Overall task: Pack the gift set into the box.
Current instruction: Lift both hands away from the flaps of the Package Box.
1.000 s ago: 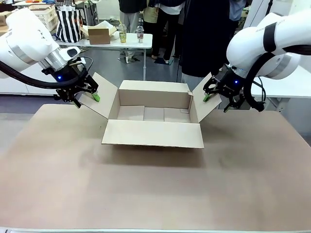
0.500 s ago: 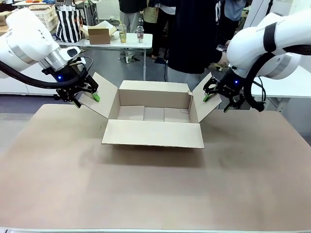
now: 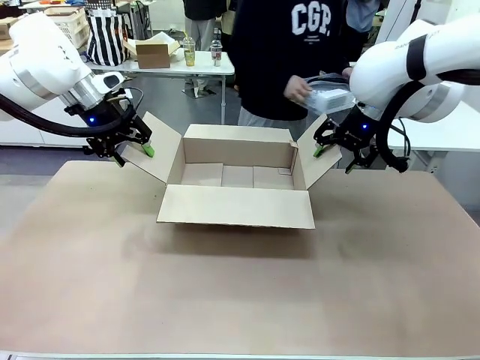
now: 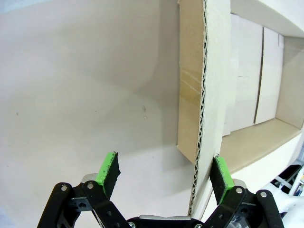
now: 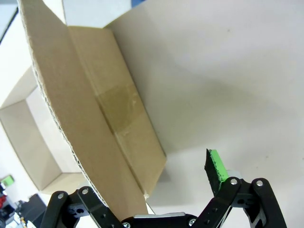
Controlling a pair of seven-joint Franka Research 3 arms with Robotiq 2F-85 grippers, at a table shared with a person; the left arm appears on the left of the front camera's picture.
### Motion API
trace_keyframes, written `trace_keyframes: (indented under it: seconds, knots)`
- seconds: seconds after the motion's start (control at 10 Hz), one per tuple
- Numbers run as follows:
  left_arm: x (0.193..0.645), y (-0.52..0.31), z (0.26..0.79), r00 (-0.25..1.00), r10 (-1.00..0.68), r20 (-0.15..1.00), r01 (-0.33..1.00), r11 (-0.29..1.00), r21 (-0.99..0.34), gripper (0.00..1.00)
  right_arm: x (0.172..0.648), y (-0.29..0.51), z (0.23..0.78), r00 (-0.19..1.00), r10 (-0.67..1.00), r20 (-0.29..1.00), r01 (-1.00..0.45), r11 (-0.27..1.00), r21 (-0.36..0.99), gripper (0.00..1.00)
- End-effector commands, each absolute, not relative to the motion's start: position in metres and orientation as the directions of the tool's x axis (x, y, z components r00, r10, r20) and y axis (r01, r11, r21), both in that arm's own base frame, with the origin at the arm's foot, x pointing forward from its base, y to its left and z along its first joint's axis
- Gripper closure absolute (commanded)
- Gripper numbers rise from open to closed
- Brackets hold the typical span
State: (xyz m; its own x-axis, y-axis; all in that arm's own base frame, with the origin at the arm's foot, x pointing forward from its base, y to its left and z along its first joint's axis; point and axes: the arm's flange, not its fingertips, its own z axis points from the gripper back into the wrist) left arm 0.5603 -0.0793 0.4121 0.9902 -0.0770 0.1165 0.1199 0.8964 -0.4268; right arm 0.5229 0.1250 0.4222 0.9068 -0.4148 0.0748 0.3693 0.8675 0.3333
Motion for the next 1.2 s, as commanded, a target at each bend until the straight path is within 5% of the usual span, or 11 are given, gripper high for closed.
trace_keyframes:
  seconds: [0.0, 1.1]
  knots:
    - [0.5582, -0.0789, 0.4147, 0.991, -0.066, 0.114, 0.107, 0.904, -0.414, 0.00, 0.5246, 0.1304, 0.4213, 0.902, -0.428, 0.062, 0.390, 0.867, 0.312, 0.00]
    - [0.5582, -0.0789, 0.4147, 0.991, -0.066, 0.114, 0.107, 0.904, -0.414, 0.00, 0.5246, 0.1304, 0.4213, 0.902, -0.428, 0.062, 0.390, 0.867, 0.312, 0.00]
